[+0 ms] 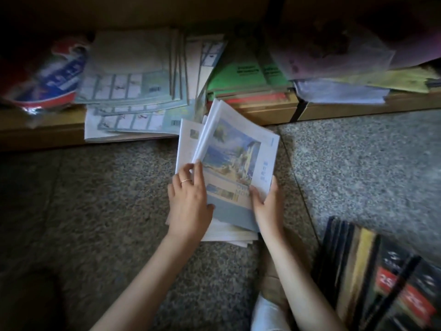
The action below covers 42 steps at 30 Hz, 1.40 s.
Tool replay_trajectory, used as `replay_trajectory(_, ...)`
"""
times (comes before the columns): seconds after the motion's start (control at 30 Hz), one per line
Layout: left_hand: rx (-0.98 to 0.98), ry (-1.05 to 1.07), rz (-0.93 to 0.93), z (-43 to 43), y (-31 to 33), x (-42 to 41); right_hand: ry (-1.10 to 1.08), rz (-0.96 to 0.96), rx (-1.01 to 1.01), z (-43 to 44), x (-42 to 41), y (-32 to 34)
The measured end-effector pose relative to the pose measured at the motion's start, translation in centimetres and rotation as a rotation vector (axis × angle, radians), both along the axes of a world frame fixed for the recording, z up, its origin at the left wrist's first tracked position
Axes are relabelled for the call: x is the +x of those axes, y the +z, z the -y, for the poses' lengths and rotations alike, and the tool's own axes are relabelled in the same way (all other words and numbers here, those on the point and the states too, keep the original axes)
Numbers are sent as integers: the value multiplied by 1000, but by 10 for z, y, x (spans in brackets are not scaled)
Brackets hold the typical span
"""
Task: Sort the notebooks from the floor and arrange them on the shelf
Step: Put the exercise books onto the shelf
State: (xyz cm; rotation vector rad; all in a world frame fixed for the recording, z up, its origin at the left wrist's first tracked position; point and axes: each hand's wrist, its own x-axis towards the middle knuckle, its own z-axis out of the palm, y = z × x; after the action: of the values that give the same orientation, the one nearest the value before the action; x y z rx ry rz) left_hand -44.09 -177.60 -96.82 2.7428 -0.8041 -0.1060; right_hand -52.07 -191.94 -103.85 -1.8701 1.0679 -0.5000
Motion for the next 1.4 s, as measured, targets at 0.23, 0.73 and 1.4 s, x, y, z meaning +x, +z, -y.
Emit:
replay_trajectory(0.23,-102,47,-54,-2,11,11,51,38,-55,-1,-2,0)
replay_trajectory(0.73,-565,-59,-593,6,35,-9,48,102,-7,-2,-4,10)
replay_trajectory(1.4,-1424,-347,-776,-51,312,53,347,677,186,19,75,337)
